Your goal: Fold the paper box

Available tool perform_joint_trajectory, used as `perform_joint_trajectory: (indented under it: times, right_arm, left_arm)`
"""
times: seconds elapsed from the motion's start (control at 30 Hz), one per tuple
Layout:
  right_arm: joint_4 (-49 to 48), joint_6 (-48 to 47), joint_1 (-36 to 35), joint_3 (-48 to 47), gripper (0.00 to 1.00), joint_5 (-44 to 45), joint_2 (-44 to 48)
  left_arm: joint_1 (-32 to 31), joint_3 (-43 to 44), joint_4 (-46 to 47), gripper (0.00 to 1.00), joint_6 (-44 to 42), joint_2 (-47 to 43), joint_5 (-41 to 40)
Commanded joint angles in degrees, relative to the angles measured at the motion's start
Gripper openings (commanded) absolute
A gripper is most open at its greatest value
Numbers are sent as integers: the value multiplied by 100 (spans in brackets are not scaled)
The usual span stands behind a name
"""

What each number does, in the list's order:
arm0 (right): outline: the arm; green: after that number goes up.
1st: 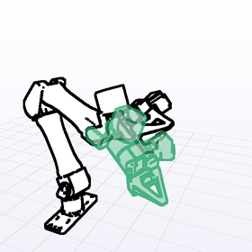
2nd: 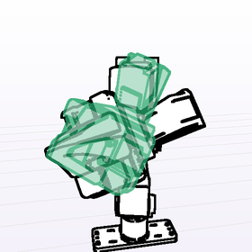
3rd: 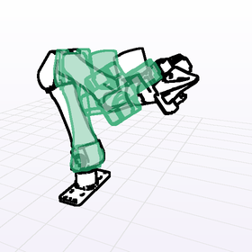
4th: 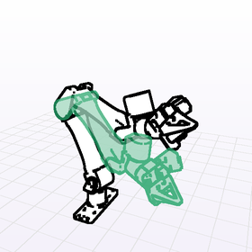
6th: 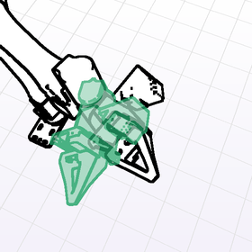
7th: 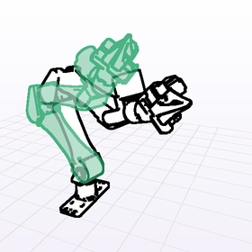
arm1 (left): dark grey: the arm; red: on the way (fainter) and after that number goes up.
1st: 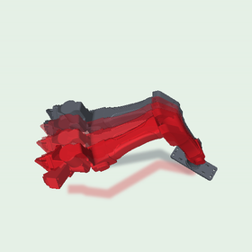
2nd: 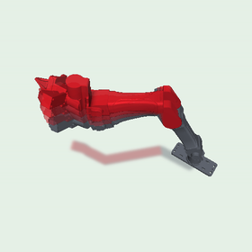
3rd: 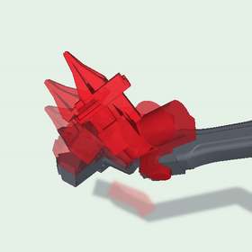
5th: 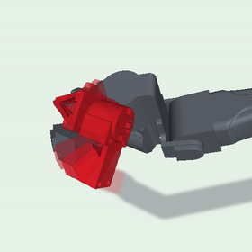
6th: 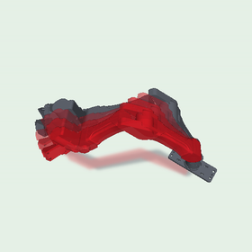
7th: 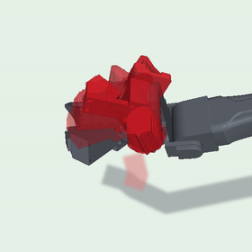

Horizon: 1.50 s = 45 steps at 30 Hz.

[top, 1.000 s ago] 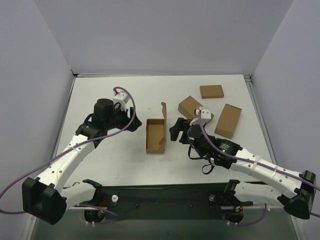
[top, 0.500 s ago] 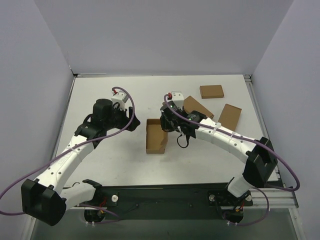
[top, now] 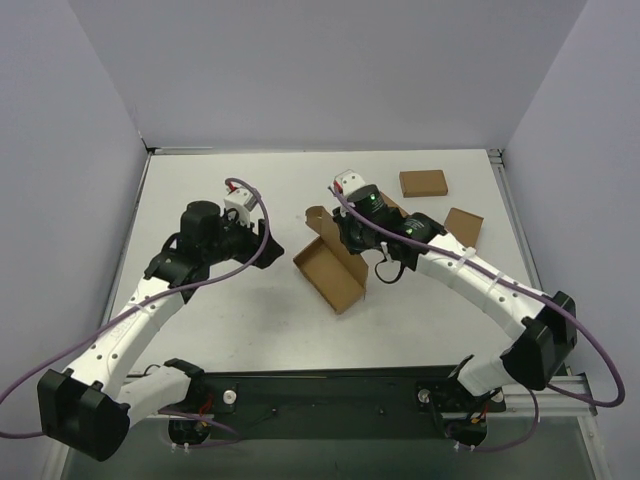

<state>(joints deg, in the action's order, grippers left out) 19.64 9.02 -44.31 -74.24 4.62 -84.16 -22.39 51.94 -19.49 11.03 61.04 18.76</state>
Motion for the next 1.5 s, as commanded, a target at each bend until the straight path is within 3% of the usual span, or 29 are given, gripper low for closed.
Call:
perform_joint_trajectory:
  times: [0.0,0.13,0.27,0.47,0.97,1.2,1.47]
  right_arm:
    - [110,-1662,212,93,0,-1417,505]
    - [627,-2262,361,-308,0,-2473,462]
    - [1427,-2466,581,-758,0,-3335,304]
    - [1605,-2501,1073,-750,0,-4847,479]
    - [1710,-2615,1162,-601,0,-5349,550]
    - [1719,-2624,1162,-609,0,-5332,479]
    - [1710,-2528,1179,-671,0,-4770,400]
  left_arm:
    - [24,-61,489,75,-197,-101,898]
    - [16,-88,525,77,-451,-48,1384]
    - [42,-88,367,81,-803,-214,1174]
    - [86,-325,656,85,-962,-409,1831]
    - [33,-387,1086,81,-532,110,1946]
    - [-195,-457,1219,61,-496,128,2105]
    - [-511,-413,982,24,-751,145,1808]
